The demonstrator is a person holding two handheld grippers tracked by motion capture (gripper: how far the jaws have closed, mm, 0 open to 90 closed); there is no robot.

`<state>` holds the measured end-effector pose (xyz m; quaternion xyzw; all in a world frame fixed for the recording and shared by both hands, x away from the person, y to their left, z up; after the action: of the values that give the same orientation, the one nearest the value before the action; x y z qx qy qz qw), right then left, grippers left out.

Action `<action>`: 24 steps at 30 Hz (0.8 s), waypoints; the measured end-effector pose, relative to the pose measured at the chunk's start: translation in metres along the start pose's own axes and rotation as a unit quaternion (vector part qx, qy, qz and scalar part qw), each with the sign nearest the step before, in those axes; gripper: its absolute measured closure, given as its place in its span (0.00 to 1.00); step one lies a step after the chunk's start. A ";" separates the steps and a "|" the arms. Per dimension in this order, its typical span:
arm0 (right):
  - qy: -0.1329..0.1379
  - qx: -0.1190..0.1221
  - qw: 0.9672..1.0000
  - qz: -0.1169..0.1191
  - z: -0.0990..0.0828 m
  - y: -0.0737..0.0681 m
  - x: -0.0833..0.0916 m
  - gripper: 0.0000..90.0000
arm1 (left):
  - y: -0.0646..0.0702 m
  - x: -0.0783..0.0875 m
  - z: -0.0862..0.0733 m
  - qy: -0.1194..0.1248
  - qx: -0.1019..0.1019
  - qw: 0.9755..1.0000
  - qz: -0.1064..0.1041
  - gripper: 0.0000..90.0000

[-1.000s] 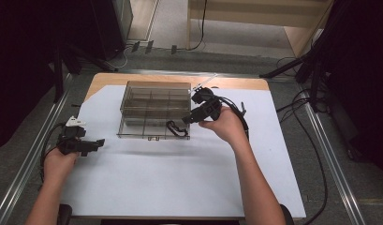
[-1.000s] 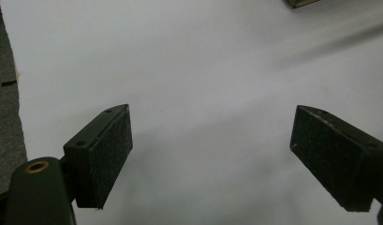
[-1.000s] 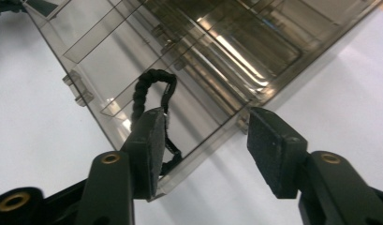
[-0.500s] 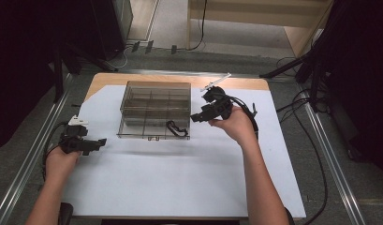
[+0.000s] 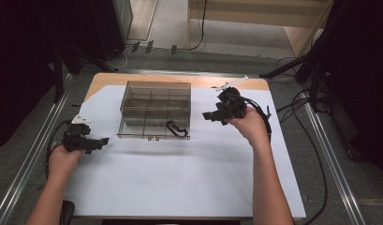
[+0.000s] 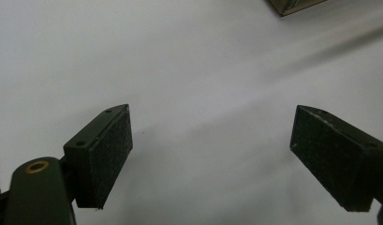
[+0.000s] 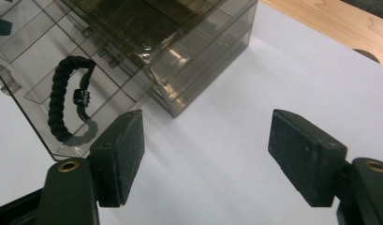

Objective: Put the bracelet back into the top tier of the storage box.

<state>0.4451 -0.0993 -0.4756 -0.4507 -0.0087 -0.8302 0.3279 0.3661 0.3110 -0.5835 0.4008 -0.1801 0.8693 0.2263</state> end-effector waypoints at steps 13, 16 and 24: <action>0.006 -0.021 1.000 -0.009 -0.009 0.032 0.000 0.26 | 0.000 -0.001 0.000 -0.001 0.001 1.000 -0.001 0.16; 0.006 -0.028 0.999 -0.014 -0.011 0.039 -0.001 0.26 | -0.001 0.000 0.000 -0.001 0.000 1.000 -0.001 0.16; -0.004 -0.035 0.999 -0.027 -0.019 0.054 -0.007 0.26 | -0.001 -0.001 0.000 0.001 0.001 1.000 -0.002 0.16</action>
<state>0.4636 -0.1436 -0.5077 -0.4646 0.0068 -0.8369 0.2893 0.3669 0.3114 -0.5838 0.4007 -0.1783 0.8693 0.2278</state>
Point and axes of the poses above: each handheld gripper's, and its own axes: x roughly backward along the jaws, z roughly out of its top, y roughly to its right, the point moved 9 cm from there along -x, roughly forward along the jaws, and after that the axes turned 15 degrees about -x, right-handed, at the moved point
